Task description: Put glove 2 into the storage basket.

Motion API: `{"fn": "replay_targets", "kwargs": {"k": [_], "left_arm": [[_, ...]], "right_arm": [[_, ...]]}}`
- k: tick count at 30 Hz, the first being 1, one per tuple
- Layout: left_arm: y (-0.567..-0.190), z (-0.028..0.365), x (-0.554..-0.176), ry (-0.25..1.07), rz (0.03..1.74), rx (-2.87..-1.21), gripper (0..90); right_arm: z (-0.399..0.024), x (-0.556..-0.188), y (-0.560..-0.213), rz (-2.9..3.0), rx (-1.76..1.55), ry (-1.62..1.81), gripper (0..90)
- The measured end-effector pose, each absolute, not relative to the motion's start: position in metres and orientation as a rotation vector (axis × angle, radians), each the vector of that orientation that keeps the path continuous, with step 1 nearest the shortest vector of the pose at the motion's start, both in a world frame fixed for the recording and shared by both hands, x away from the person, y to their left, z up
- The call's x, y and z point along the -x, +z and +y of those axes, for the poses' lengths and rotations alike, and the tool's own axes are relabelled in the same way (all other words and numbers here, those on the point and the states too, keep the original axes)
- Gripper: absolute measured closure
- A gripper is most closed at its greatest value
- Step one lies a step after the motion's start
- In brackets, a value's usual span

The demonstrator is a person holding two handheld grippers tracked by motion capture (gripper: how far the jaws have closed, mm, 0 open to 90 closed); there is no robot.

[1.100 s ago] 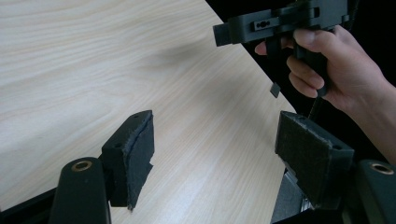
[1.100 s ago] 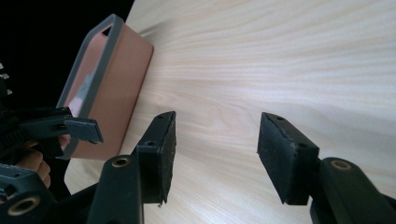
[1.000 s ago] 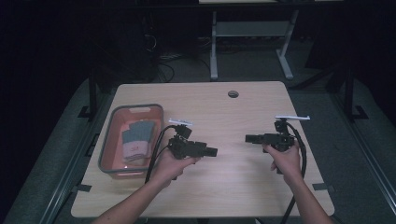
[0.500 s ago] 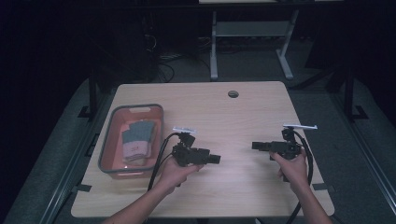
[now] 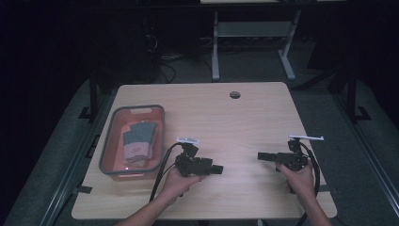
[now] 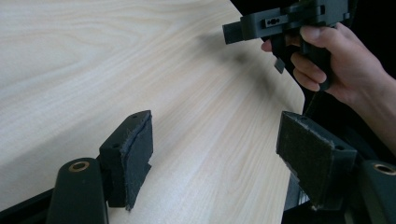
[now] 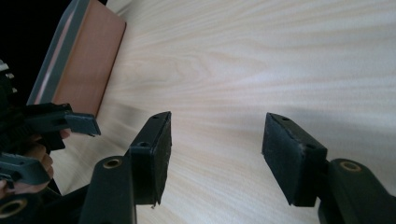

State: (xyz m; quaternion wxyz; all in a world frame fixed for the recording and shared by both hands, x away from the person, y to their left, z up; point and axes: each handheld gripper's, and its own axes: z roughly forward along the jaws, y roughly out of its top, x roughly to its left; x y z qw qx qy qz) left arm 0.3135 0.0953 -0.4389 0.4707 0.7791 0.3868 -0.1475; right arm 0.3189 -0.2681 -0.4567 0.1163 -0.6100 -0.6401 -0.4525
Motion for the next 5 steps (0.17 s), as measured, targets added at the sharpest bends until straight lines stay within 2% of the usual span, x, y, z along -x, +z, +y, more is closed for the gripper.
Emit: {"fn": "replay_targets", "kwargs": {"k": [5], "left_arm": [[-0.4401, 0.0957, -0.3086, -0.352, 0.929, -1.910, 26.8]], "right_arm": [[-0.2677, -0.3094, -0.4576, -1.862, 1.776, -1.368, 40.8]]}}
